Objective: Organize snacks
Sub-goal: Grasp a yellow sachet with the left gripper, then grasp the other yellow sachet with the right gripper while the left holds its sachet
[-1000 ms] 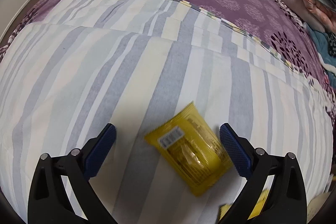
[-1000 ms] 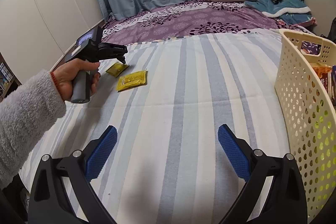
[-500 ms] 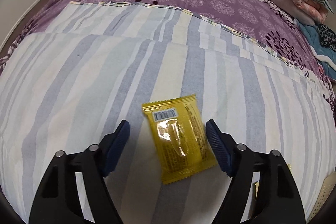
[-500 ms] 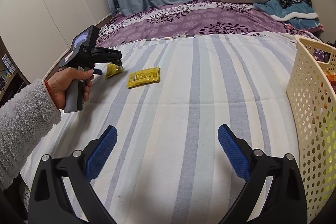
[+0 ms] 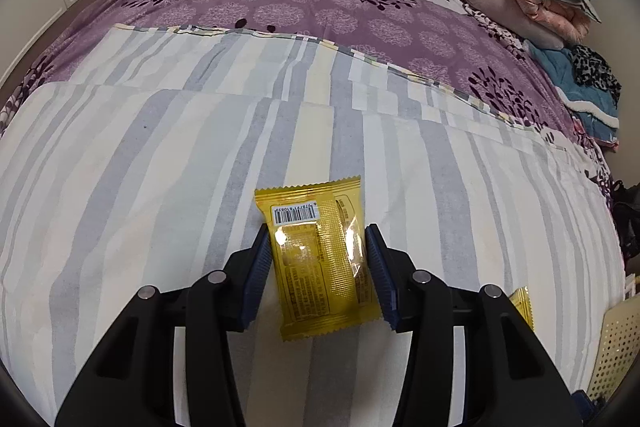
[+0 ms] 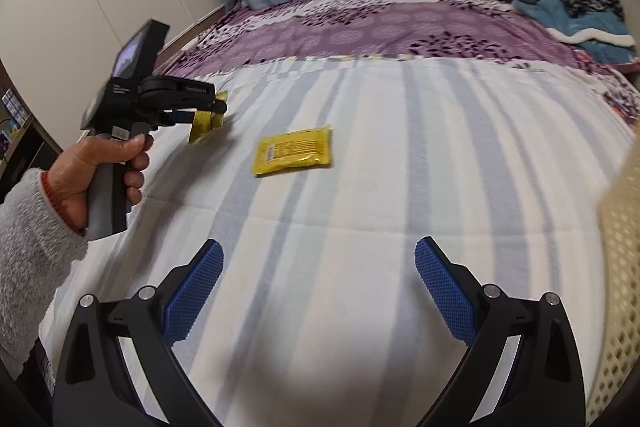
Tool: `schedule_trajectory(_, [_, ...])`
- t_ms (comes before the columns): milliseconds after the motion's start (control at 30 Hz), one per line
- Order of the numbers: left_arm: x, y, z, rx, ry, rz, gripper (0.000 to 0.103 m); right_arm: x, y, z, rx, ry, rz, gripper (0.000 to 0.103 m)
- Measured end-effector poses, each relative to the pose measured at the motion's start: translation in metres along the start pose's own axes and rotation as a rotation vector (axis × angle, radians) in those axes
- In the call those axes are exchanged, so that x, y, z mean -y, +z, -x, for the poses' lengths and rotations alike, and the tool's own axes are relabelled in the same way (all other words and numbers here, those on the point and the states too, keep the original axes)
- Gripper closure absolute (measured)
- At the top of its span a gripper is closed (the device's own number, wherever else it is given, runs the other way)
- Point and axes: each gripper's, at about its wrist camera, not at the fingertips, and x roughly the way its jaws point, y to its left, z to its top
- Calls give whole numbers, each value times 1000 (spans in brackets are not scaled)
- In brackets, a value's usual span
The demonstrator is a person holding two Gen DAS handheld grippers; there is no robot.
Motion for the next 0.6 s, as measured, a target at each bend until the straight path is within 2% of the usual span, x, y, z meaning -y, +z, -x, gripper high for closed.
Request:
schedule_trajectory(167, [-10,-2,24,27,-30,-1,55,-20,20,-45,-60,59,33,7])
schedule_trajectory(400, [-26,-10,54,65,-58,-5,55,-32,44,-90,-104,136,-36,6])
schedule_trajectory(600, [-42,-17,73,92,-75,1,55,-37,69,-115,-87,92,-31,6])
